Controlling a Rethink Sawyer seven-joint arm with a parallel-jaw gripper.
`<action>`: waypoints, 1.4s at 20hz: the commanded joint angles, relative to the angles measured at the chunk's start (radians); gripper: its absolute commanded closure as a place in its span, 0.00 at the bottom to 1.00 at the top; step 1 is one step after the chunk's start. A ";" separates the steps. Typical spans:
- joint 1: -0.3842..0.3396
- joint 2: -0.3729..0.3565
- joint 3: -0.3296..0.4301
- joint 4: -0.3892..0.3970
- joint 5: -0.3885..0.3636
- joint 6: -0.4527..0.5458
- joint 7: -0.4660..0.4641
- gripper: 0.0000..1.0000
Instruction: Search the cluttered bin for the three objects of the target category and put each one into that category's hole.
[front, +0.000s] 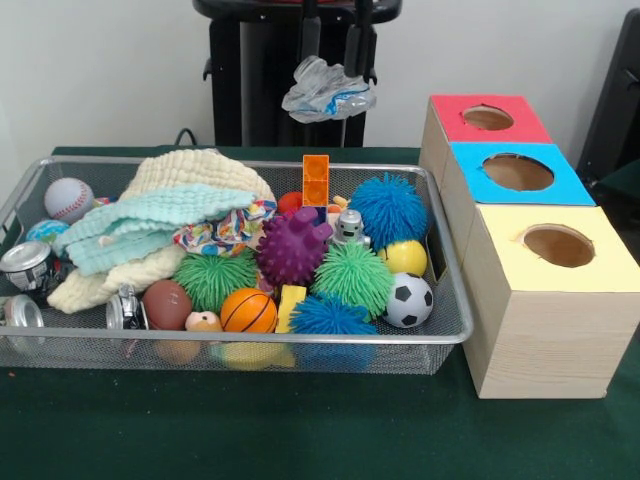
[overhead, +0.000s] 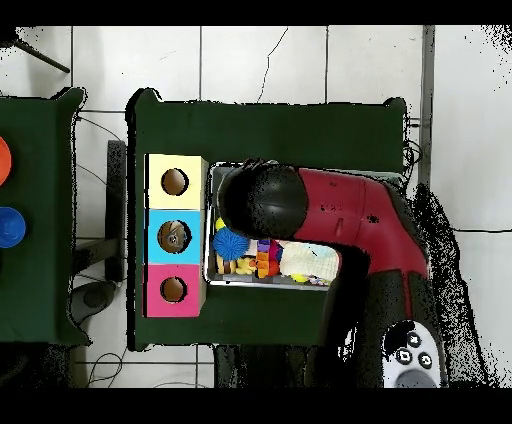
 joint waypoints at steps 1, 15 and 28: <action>-0.058 -0.030 0.088 0.039 0.008 0.105 -0.136 1.00; -0.023 0.007 0.114 -0.030 -0.006 0.150 -0.081 1.00; 0.091 0.049 0.059 -0.043 -0.008 0.116 0.069 1.00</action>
